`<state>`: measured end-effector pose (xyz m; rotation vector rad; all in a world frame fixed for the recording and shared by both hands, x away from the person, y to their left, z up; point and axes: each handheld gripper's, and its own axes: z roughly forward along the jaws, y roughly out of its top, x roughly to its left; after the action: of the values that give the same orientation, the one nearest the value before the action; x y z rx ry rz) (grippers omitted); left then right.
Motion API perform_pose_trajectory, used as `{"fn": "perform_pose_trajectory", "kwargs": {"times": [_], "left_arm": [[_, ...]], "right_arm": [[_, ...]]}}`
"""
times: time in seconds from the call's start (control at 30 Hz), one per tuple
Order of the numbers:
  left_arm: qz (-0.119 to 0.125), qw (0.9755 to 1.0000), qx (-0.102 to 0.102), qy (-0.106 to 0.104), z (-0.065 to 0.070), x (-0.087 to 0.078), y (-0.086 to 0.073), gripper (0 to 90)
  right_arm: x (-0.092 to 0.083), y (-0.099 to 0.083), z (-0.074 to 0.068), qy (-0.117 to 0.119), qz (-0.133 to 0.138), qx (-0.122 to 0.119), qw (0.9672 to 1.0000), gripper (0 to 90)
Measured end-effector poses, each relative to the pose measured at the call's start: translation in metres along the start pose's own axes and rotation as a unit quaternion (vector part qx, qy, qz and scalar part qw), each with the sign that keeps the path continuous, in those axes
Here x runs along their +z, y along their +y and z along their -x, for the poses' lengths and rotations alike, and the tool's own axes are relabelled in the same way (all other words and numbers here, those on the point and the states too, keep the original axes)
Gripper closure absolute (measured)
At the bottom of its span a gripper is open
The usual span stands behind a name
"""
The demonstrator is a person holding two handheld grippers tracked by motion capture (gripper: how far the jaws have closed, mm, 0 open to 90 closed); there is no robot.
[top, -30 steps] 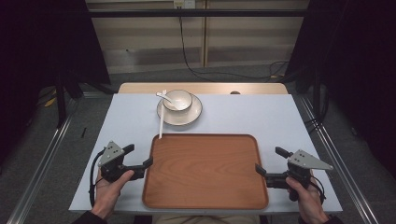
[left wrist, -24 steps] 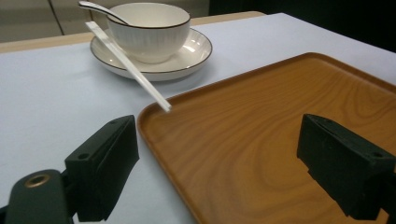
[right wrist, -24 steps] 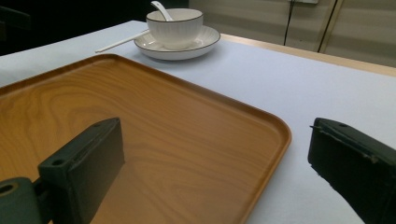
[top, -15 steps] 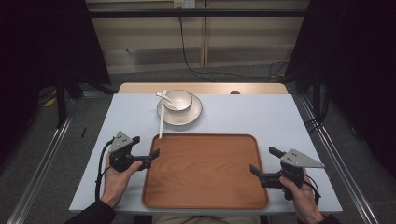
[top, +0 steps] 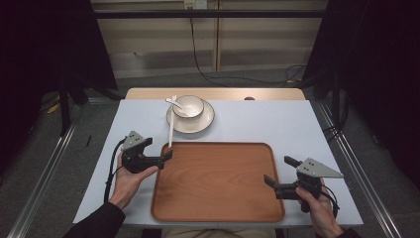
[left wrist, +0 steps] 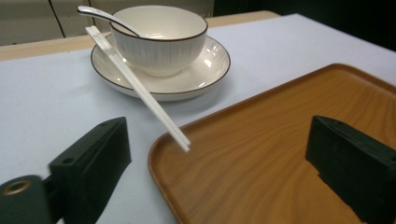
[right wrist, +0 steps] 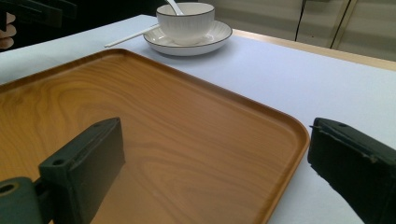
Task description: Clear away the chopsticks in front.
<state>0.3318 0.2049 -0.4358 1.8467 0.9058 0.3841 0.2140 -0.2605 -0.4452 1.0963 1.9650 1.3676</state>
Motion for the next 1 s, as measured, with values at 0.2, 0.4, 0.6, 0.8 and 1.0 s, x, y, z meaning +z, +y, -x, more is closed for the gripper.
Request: {"fn": "perform_pose_trajectory", "kwargs": {"times": [0.2, 0.4, 0.6, 0.8, 1.0], "left_arm": [[-0.005, 0.9999, 0.001, 0.015, -0.008, 0.006, 0.015, 11.1], [-0.021, 0.9996, 0.013, 0.014, -0.014, 0.018, 0.026, 13.6], [-0.022, 0.9994, 0.015, 0.022, -0.02, 0.024, 0.034, 14.4], [-0.021, 0.9992, 0.009, 0.031, -0.029, 0.025, 0.039, 19.0], [-0.035, 0.9985, 0.009, 0.041, -0.04, 0.038, 0.039, 23.5]], "right_arm": [[0.001, 0.0, -0.003, 0.007, -0.004, -0.01, 0.9999, 3.2], [0.0, 0.0, -0.004, 0.012, -0.002, -0.011, 0.9999, 3.0], [0.0, 0.0, -0.005, 0.017, -0.004, -0.015, 0.9997, 3.0], [0.0, 0.0, -0.004, 0.019, 0.0, -0.014, 0.9997, 3.0], [0.0, 0.0, -0.004, 0.02, -0.002, -0.008, 0.9998, 3.1]]}}
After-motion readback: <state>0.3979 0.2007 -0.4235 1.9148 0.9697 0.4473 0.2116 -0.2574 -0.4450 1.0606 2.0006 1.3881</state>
